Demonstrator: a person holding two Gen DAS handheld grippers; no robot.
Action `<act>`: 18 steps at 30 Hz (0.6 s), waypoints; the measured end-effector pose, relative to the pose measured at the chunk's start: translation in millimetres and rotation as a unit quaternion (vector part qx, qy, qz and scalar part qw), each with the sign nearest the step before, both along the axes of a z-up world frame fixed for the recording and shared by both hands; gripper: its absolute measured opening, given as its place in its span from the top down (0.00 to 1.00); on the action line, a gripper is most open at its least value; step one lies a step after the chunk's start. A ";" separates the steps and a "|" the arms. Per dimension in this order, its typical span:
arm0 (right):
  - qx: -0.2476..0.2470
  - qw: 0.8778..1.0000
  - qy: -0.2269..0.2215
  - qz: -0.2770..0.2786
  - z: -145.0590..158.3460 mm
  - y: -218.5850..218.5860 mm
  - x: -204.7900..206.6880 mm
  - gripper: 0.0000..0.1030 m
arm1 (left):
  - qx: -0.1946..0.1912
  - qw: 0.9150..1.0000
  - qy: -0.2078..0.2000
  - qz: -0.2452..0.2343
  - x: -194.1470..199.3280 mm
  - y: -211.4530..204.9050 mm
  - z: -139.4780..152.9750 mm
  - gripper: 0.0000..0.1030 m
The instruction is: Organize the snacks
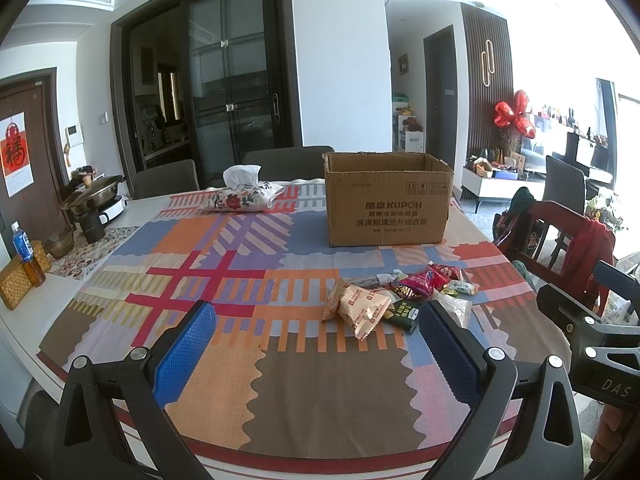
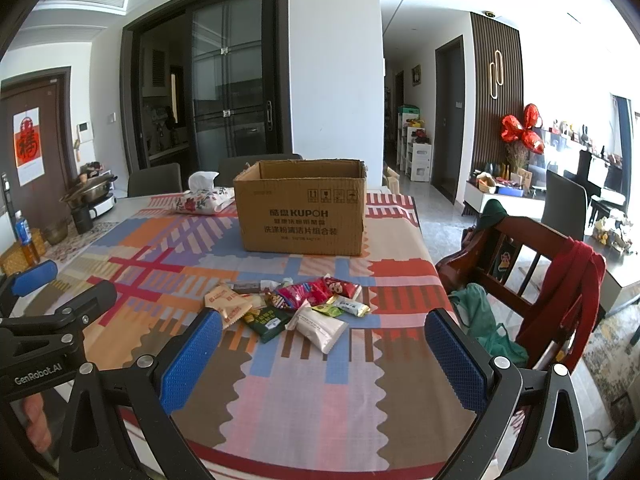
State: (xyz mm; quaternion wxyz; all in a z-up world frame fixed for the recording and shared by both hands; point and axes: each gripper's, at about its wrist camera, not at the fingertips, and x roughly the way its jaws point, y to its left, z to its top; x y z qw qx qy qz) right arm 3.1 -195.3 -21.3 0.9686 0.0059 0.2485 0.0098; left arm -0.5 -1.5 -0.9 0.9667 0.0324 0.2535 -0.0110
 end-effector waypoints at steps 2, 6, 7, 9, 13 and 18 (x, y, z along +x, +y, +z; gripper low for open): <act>0.000 1.000 0.000 0.000 0.0 0.1 -0.2 0.01 | 0.000 1.000 -0.001 0.000 -0.2 0.1 0.0 0.00; 0.000 1.000 0.000 0.000 0.2 0.1 -0.4 0.01 | 0.000 1.000 -0.001 0.000 0.0 0.0 -0.2 0.00; 0.000 1.000 0.000 0.000 0.3 0.1 -0.3 0.01 | 0.000 1.000 -0.001 0.000 -0.1 0.0 -0.2 0.00; 0.000 1.000 -0.001 0.000 0.6 0.4 -0.7 0.01 | 0.000 1.000 -0.001 0.000 -0.1 -0.1 -0.3 0.00; -0.001 1.000 -0.003 0.001 0.6 0.4 -0.9 0.01 | 0.000 1.000 -0.001 0.000 0.0 -0.1 -0.4 0.00; -0.002 1.000 -0.004 0.002 3.0 1.9 -1.4 0.01 | 0.000 1.000 -0.001 0.000 -0.5 0.0 -0.6 0.00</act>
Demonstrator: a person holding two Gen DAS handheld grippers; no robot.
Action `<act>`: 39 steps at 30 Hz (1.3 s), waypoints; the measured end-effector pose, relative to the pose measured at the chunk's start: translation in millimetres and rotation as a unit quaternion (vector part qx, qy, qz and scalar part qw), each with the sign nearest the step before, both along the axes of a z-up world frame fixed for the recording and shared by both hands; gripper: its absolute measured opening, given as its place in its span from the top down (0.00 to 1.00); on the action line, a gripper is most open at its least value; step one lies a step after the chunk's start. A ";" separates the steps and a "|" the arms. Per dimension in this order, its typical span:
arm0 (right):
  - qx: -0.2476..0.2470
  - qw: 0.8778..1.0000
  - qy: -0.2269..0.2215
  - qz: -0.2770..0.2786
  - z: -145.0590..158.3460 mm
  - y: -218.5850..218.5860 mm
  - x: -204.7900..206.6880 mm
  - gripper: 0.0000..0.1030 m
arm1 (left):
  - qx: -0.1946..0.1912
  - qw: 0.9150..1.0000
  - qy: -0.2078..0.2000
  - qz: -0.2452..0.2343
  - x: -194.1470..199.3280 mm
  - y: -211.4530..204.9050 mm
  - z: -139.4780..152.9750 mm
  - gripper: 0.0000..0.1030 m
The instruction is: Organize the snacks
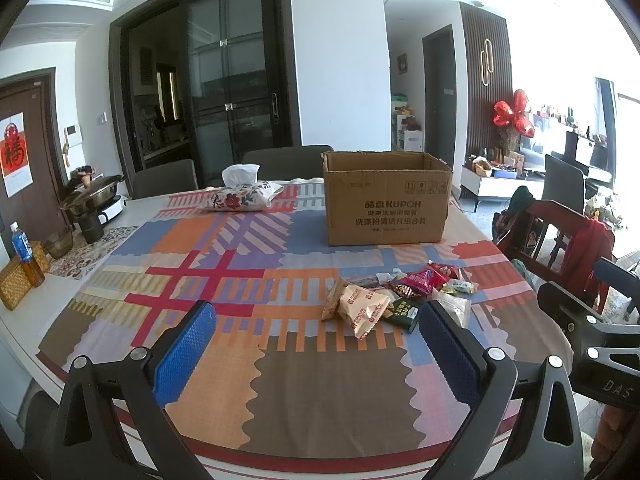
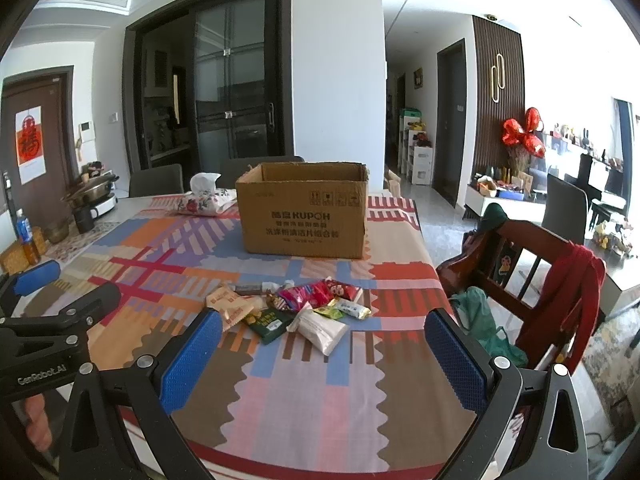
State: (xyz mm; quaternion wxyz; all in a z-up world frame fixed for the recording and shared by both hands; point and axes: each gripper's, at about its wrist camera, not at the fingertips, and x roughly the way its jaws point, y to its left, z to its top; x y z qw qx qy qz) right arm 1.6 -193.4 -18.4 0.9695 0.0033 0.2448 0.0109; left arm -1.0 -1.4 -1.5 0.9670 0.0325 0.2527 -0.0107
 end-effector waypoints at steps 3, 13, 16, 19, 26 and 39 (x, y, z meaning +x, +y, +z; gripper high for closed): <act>0.000 1.000 0.000 0.000 -0.1 0.0 -0.2 0.01 | 0.000 1.000 0.000 0.000 0.0 -0.1 0.0 0.00; 0.000 1.000 -0.001 0.000 -0.8 0.1 -0.1 0.01 | 0.000 1.000 0.000 0.000 0.4 0.1 0.2 0.00; 0.000 1.000 -0.001 0.000 -0.9 0.1 0.0 0.01 | 0.000 1.000 0.000 -0.001 0.4 0.1 0.2 0.00; -0.001 1.000 -0.001 0.000 -1.2 0.2 0.2 0.01 | 0.000 1.000 0.000 0.000 0.4 0.2 0.3 0.00; 0.000 1.000 0.000 0.001 -1.8 0.2 1.0 0.01 | 0.000 1.000 0.000 0.000 0.3 0.2 0.2 0.00; 0.008 1.000 0.026 0.009 -11.3 2.0 11.4 0.01 | 0.000 1.000 0.018 -0.012 10.4 -8.0 -3.7 0.00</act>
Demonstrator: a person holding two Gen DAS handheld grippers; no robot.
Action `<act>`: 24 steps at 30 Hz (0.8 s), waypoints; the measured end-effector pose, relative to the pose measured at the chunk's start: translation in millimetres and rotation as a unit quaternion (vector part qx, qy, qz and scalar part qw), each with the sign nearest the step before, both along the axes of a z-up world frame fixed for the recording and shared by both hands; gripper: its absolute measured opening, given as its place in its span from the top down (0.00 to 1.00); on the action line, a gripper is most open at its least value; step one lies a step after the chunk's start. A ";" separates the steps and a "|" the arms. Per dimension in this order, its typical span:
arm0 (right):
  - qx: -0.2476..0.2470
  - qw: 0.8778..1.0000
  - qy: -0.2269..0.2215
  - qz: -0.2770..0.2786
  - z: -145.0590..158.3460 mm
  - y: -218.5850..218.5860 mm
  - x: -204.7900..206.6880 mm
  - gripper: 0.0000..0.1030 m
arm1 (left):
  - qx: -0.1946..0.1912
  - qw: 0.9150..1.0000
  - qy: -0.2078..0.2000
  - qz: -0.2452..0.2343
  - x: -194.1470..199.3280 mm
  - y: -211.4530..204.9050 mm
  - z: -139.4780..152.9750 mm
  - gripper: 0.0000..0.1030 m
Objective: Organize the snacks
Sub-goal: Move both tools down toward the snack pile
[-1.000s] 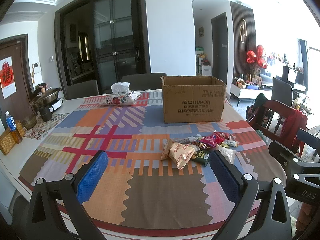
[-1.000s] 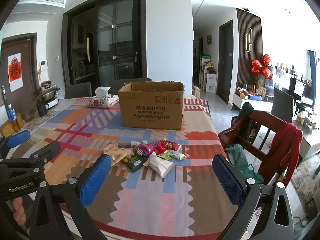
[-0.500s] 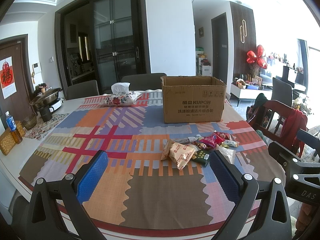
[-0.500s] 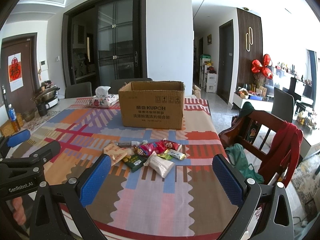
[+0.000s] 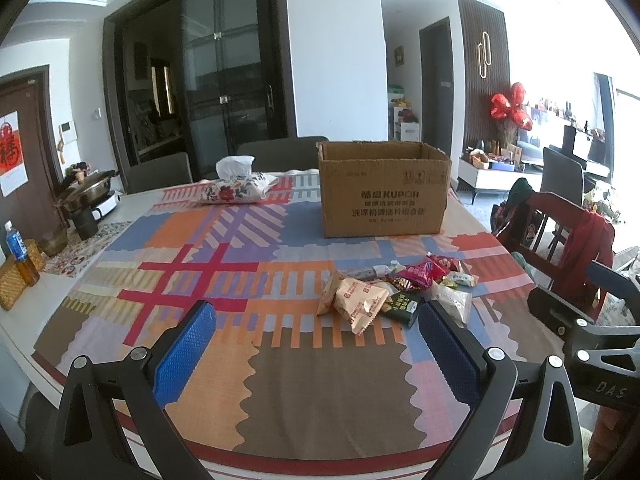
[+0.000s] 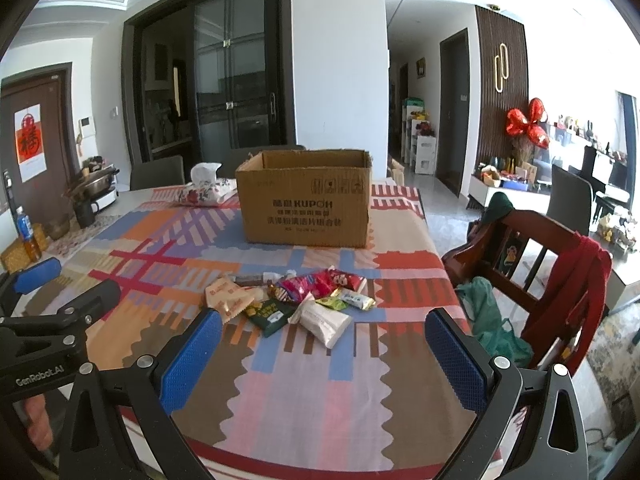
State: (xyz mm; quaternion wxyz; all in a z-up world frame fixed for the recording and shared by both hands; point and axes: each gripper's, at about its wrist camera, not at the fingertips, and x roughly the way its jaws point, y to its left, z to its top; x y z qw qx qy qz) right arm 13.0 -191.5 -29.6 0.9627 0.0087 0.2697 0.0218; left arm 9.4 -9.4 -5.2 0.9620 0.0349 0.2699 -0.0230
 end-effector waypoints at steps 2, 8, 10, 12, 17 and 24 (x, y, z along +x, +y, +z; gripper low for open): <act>0.004 1.000 0.010 0.005 -4.7 0.2 6.5 0.01 | -0.001 1.000 0.008 -0.004 5.3 -1.4 -3.5 0.00; 0.013 0.999 0.036 0.012 -17.4 -2.3 29.0 0.01 | -0.001 1.000 0.016 -0.014 26.9 -2.8 -12.1 0.02; 0.015 0.999 0.043 0.013 -22.5 -4.0 40.0 0.01 | -0.003 1.000 0.021 -0.015 34.6 -3.0 -14.6 0.03; 0.012 0.999 0.047 0.015 -25.7 -3.6 47.7 0.01 | -0.009 0.999 0.032 -0.016 45.6 -4.2 -18.2 0.05; 0.005 0.997 0.074 0.028 -40.3 -0.7 75.0 0.04 | -0.024 0.998 0.064 -0.010 74.2 -8.3 -29.3 0.09; 0.006 0.991 0.127 0.050 -67.3 -2.9 110.2 0.10 | -0.047 0.993 0.111 0.005 112.0 -19.3 -48.5 0.15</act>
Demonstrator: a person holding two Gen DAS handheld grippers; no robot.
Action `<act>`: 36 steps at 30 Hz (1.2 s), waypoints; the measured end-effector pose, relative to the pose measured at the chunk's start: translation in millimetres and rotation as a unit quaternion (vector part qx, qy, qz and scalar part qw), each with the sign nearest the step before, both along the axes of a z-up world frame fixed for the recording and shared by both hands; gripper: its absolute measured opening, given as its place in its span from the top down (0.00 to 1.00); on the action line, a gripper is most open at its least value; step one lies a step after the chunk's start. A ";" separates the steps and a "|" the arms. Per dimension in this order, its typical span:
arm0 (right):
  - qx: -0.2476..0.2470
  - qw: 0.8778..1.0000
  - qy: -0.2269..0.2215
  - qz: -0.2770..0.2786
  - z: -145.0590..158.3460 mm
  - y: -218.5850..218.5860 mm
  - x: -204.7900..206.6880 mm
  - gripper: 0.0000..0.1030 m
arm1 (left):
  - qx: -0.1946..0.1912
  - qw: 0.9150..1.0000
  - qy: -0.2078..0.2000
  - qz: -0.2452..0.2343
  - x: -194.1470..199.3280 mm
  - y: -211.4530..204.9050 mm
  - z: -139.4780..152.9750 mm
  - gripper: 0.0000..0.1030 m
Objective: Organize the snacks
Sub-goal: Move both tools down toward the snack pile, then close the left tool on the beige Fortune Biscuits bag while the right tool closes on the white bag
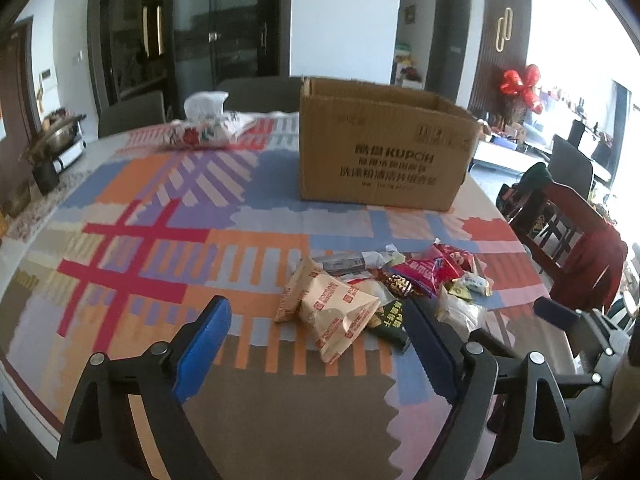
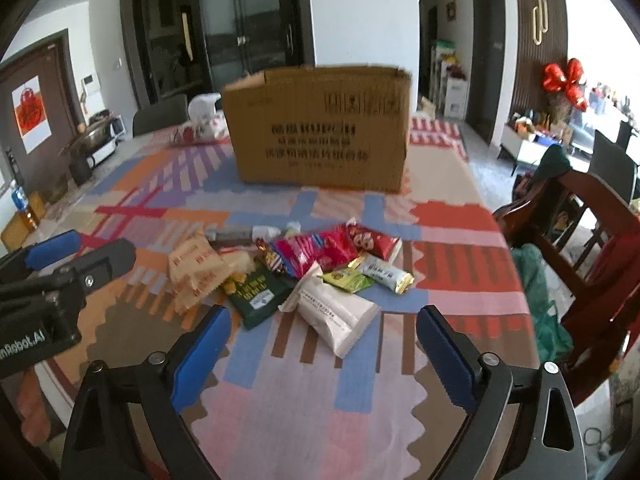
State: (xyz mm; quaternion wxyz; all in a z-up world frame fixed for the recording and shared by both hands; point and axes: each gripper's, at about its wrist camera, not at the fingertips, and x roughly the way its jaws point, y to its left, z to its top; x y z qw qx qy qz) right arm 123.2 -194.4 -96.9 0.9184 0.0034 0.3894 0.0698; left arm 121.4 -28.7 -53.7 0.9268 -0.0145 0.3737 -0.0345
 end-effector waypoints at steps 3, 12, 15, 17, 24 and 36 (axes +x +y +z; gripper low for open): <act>0.002 1.000 0.015 0.006 -9.1 -0.6 11.0 0.12 | -0.007 1.000 0.025 0.012 14.0 -2.6 -12.8 0.18; -0.014 0.999 0.044 0.020 -34.1 -0.6 32.5 0.18 | -0.027 0.996 0.083 0.037 45.5 -4.5 -41.7 0.23; -0.018 0.998 0.049 0.022 -38.1 -0.9 37.9 0.21 | -0.029 0.995 0.089 0.041 53.0 -4.9 -45.0 0.23; -0.021 0.998 0.051 0.022 -40.2 -1.5 41.5 0.22 | -0.029 0.995 0.088 0.044 57.8 -4.9 -46.0 0.23; -0.021 0.997 0.059 0.033 -44.7 4.5 54.2 0.34 | -0.043 0.991 0.119 0.052 72.8 1.5 -59.1 0.31; -0.004 0.997 0.062 0.038 -38.9 14.7 44.7 0.55 | -0.047 0.992 0.117 0.016 56.7 11.1 -58.3 0.55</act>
